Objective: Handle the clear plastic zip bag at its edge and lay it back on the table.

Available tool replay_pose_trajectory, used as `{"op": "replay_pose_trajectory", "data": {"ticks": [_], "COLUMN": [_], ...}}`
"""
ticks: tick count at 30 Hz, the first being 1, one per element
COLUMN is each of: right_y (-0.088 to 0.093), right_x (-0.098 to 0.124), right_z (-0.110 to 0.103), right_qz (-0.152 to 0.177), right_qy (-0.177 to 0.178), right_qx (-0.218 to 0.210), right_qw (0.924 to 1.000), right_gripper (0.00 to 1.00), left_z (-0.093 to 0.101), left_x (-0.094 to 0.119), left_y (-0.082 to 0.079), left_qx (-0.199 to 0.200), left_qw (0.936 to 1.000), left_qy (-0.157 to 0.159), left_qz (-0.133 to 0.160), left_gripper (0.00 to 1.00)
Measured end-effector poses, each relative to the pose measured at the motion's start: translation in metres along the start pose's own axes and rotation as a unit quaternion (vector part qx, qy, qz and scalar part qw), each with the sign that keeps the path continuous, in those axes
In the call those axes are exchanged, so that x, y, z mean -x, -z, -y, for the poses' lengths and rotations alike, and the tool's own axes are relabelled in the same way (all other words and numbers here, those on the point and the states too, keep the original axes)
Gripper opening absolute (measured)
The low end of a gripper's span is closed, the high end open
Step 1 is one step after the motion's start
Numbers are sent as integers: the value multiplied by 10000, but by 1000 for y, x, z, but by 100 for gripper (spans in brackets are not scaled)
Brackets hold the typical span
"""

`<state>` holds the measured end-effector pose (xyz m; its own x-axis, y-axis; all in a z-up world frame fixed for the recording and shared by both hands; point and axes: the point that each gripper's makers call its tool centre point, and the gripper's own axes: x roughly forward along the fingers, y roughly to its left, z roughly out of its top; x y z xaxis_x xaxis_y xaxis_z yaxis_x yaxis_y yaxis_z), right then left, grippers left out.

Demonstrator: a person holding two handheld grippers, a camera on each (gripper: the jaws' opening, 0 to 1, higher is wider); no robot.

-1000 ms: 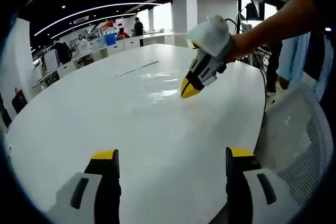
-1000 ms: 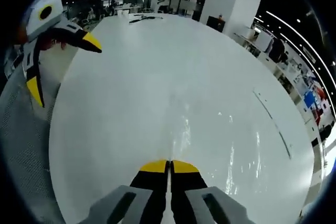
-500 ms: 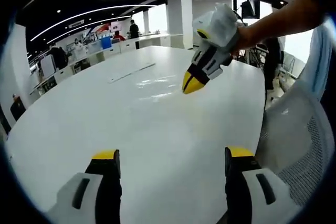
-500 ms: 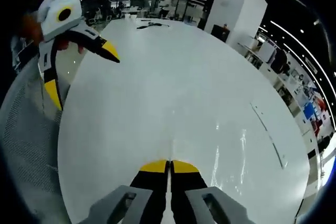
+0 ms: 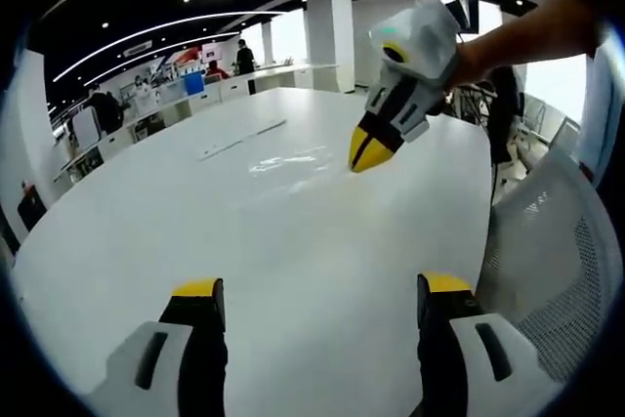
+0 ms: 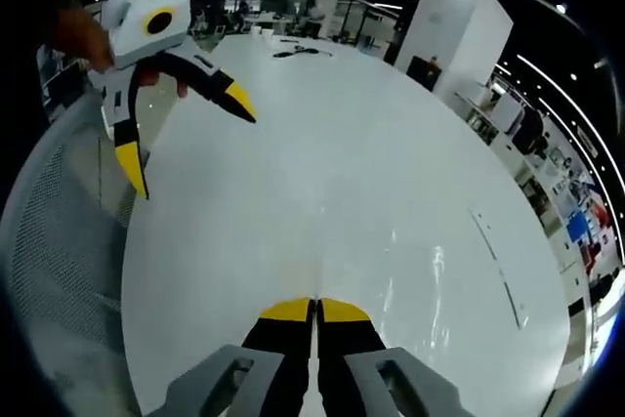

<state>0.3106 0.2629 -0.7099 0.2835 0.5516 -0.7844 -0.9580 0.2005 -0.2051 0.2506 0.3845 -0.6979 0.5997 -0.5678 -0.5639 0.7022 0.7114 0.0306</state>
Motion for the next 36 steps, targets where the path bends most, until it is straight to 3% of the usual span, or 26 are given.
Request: {"op": "replay_pose_trajectory", "data": {"ticks": [11,36], "right_y": [-7,-12], "right_x": [7,20], "right_z": [-13,-21], "right_qz": [78,280], "right_qy": [-109,-219], "right_qx": [227,497], "right_qw": [9997,9981], "right_gripper": [0,0], "left_z": [-2,1], "left_x": [-1,-6], "left_y": [0,-2], "left_qx": [-33,-87], "left_qw": [10000,9999], "left_qy": [20,88], "left_qz": [-29,-115], "left_gripper": [79,78]}}
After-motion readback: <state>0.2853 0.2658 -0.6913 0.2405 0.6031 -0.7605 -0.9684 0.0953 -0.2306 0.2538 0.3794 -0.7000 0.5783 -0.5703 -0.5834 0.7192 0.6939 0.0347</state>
